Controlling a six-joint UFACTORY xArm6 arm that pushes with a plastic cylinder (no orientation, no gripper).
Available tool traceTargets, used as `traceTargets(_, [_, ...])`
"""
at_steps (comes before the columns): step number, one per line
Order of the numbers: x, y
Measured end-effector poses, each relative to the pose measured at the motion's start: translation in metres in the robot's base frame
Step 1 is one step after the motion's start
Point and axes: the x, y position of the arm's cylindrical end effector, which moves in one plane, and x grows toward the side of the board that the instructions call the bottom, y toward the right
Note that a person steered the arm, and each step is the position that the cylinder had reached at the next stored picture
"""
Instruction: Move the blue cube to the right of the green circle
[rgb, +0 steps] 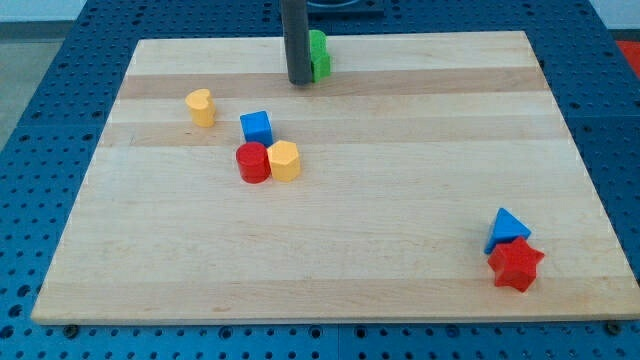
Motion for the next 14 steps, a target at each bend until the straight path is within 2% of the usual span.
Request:
traceTargets(2, [0.020, -0.066])
traceTargets(5, [0.111, -0.152])
traceTargets(6, [0.134, -0.138])
traceTargets(8, [0.122, -0.033])
traceTargets(9, [0.106, -0.009])
traceTargets(11, [0.110, -0.081])
traceTargets(12, [0.097, -0.085])
traceTargets(14, [0.095, 0.013])
